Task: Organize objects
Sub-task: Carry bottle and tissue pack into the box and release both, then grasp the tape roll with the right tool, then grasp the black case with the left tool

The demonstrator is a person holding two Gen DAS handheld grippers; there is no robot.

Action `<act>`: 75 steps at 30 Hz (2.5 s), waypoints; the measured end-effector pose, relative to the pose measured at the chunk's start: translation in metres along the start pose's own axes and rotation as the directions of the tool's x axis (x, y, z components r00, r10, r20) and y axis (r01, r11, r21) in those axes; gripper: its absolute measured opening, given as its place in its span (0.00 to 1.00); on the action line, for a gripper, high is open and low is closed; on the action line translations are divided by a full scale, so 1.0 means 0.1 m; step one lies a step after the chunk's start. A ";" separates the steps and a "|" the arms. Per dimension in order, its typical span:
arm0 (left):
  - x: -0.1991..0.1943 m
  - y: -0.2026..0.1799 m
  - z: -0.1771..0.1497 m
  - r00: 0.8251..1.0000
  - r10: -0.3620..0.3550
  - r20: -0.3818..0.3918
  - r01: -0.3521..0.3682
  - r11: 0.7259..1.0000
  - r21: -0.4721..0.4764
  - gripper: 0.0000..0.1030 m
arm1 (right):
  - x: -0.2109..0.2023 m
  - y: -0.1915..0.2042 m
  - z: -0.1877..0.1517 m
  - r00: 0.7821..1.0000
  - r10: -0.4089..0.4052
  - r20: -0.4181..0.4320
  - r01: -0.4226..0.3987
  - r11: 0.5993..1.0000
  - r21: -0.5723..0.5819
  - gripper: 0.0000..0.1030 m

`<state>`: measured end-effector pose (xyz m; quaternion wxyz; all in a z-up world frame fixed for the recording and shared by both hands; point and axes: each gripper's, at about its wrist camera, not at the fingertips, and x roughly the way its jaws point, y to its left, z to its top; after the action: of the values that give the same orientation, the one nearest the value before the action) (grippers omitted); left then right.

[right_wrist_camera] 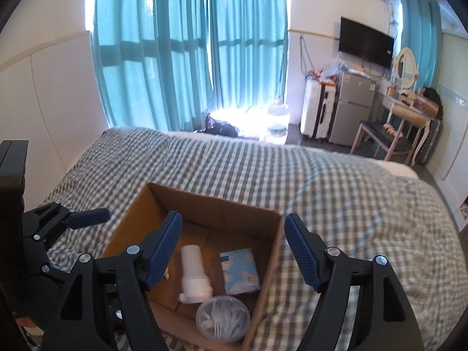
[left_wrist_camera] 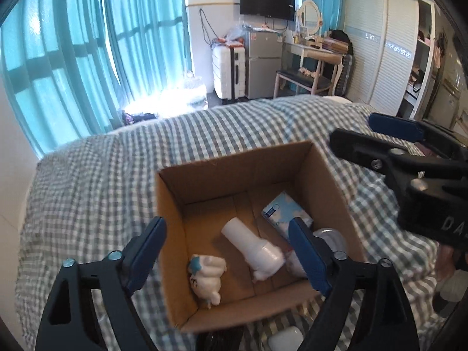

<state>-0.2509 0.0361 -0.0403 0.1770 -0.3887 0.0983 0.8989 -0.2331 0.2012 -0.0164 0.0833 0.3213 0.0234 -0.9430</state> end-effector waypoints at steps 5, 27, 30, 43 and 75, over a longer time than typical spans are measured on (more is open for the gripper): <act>-0.55 0.00 -0.04 0.998 0.047 0.044 -0.047 0.999 -0.012 0.94 | -0.62 0.05 0.06 0.999 -0.006 0.043 0.006 1.000 -0.013 0.78; -1.80 0.29 -0.95 0.960 0.248 0.126 -0.229 0.962 -0.145 1.00 | -1.63 0.54 -0.69 0.997 0.032 0.066 -0.024 0.993 -0.116 0.96; -1.64 0.35 -1.16 0.954 0.283 0.096 -0.265 0.949 -0.169 1.00 | -1.41 0.61 -0.89 0.999 0.033 0.032 -0.029 0.990 -0.135 0.96; -0.42 0.39 -1.64 0.939 0.336 -0.079 -0.345 0.923 -0.172 1.00 | -0.01 0.94 -1.62 0.975 0.046 -0.219 -0.084 0.983 -0.166 0.96; 0.22 0.20 -1.66 0.959 0.178 -0.220 -0.200 0.977 -0.080 1.00 | 0.14 0.60 -1.71 0.957 0.055 -0.285 -0.080 0.994 -0.077 0.81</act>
<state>-0.1626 -0.0288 -0.1682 0.0587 -0.4793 0.1074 0.8691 -0.1307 0.1568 -0.1603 0.1253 0.4494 0.0655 -0.8821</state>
